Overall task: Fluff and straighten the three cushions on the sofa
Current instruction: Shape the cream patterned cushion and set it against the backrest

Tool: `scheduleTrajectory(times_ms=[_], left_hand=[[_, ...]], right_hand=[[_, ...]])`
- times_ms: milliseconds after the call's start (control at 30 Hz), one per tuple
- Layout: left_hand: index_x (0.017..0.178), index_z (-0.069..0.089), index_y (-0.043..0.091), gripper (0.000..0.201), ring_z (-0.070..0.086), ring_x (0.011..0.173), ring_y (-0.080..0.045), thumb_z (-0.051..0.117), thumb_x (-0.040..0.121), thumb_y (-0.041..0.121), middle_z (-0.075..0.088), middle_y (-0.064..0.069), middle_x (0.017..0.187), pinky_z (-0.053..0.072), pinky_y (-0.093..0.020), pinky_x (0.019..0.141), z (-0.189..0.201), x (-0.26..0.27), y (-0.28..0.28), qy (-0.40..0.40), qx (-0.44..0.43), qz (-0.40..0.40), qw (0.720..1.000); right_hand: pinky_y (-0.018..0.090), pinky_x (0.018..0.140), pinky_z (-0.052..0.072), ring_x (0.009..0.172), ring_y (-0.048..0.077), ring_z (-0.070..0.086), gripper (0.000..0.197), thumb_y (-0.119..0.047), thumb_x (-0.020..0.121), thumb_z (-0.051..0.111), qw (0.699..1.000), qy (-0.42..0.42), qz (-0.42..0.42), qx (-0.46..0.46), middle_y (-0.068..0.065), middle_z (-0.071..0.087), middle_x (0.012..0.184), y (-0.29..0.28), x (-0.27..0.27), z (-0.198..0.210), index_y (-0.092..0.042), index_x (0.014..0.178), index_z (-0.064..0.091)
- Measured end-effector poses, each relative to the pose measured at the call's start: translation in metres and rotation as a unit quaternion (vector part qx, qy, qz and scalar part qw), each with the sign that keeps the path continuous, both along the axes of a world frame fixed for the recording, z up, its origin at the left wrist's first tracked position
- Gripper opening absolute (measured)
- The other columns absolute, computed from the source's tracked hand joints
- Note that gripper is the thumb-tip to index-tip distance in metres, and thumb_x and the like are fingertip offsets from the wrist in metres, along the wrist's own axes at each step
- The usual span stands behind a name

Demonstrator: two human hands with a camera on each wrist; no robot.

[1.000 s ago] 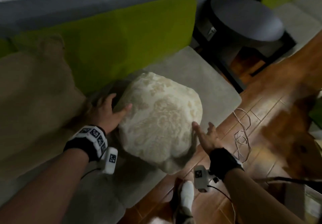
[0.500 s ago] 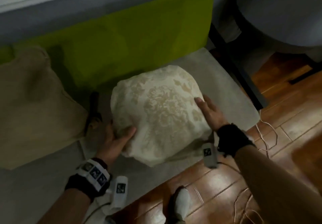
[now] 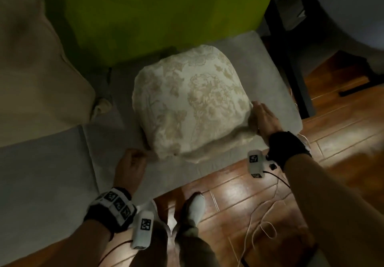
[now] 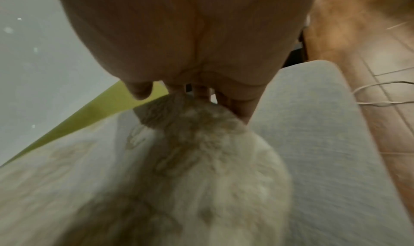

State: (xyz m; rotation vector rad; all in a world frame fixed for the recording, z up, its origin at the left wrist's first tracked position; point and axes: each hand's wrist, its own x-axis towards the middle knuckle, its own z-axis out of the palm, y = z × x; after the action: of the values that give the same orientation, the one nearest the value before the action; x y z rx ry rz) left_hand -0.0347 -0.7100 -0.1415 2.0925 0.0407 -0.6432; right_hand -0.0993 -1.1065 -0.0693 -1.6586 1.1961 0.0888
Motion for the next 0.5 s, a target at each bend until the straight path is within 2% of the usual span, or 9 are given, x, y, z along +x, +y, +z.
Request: scheduleTrajectory(times_ms=[33,67,133,167,200,267,333,433,500], left_hand=[[0.079,0.065,0.046,0.011,0.067,0.084,-0.031,0.065,0.068,0.046,0.069,0.001,0.081,0.053,-0.048,0.079,0.003,-0.005,-0.002,0.061,-0.026,-0.012,0.998],[0.079,0.068,0.041,0.008,0.068,0.078,-0.019,0.071,0.074,0.035,0.071,0.007,0.075,0.053,-0.039,0.076,0.004,-0.009,-0.004,0.112,-0.045,-0.051,0.991],[0.084,0.068,0.036,0.017,0.065,0.073,0.001,0.073,0.085,0.02,0.072,0.023,0.077,0.05,-0.019,0.075,0.006,-0.015,-0.02,0.119,-0.067,-0.146,0.98],[0.087,0.069,0.032,0.009,0.064,0.075,0.002,0.072,0.086,0.024,0.072,0.023,0.078,0.049,-0.016,0.075,0.006,-0.016,-0.03,0.111,-0.064,-0.16,0.979],[0.087,0.071,0.025,0.005,0.064,0.076,-0.002,0.072,0.085,0.03,0.072,0.017,0.077,0.048,-0.019,0.073,0.006,-0.015,-0.039,0.101,-0.064,-0.142,0.983],[0.084,0.068,0.013,0.014,0.061,0.074,-0.01,0.072,0.088,0.025,0.068,0.005,0.077,0.042,-0.025,0.068,0.009,-0.013,-0.052,0.036,-0.02,-0.086,0.995],[0.083,0.064,0.017,0.01,0.063,0.079,-0.013,0.068,0.092,0.014,0.067,0.0,0.082,0.047,-0.025,0.073,0.009,-0.012,-0.061,0.004,-0.049,-0.029,0.998],[0.093,0.068,0.023,0.019,0.07,0.095,-0.023,0.063,0.093,0.005,0.071,-0.01,0.1,0.058,-0.037,0.083,0.01,-0.015,-0.075,0.115,-0.178,0.077,0.974],[0.091,0.069,0.028,0.019,0.07,0.089,-0.022,0.071,0.082,0.011,0.072,-0.008,0.099,0.06,-0.038,0.073,0.007,-0.018,-0.085,0.122,-0.148,0.105,0.976]], right_hand=[[0.045,0.089,0.055,0.099,0.036,0.063,0.032,-0.047,0.103,0.046,0.998,-0.029,-0.052,0.03,0.004,0.067,0.096,0.003,-0.012,-0.003,-0.024,0.107,0.068],[0.043,0.082,0.054,0.09,0.035,0.063,0.026,-0.028,0.104,0.046,0.994,-0.046,-0.091,0.05,0.006,0.067,0.085,0.007,-0.021,-0.004,-0.016,0.094,0.067],[0.041,0.076,0.055,0.08,0.034,0.063,0.023,-0.004,0.095,0.045,0.989,-0.047,-0.118,0.074,0.011,0.067,0.073,0.014,-0.032,-0.01,-0.005,0.082,0.064],[0.037,0.071,0.057,0.076,0.033,0.064,0.023,0.004,0.091,0.044,0.99,-0.04,-0.108,0.078,0.012,0.067,0.071,0.017,-0.037,-0.014,-0.002,0.08,0.064],[0.032,0.065,0.057,0.072,0.032,0.065,0.028,0.009,0.089,0.042,0.993,-0.023,-0.089,0.075,0.012,0.068,0.072,0.019,-0.04,-0.015,-0.003,0.08,0.066],[0.027,0.058,0.056,0.073,0.026,0.068,0.039,0.013,0.09,0.04,0.995,-0.007,-0.061,0.081,0.009,0.072,0.08,0.021,-0.043,-0.02,-0.01,0.089,0.072],[0.023,0.059,0.055,0.078,0.022,0.069,0.037,0.012,0.092,0.046,0.996,0.003,-0.037,0.077,0.008,0.073,0.089,0.017,-0.045,-0.025,-0.013,0.1,0.073],[0.026,0.067,0.055,0.086,0.025,0.068,0.031,0.005,0.091,0.055,0.997,0.024,0.007,0.079,0.008,0.071,0.09,0.007,-0.042,-0.033,-0.015,0.103,0.073],[0.029,0.069,0.055,0.084,0.027,0.067,0.029,0.0,0.089,0.055,0.992,0.065,0.072,0.077,0.008,0.07,0.086,0.003,-0.038,-0.036,-0.021,0.094,0.074]])
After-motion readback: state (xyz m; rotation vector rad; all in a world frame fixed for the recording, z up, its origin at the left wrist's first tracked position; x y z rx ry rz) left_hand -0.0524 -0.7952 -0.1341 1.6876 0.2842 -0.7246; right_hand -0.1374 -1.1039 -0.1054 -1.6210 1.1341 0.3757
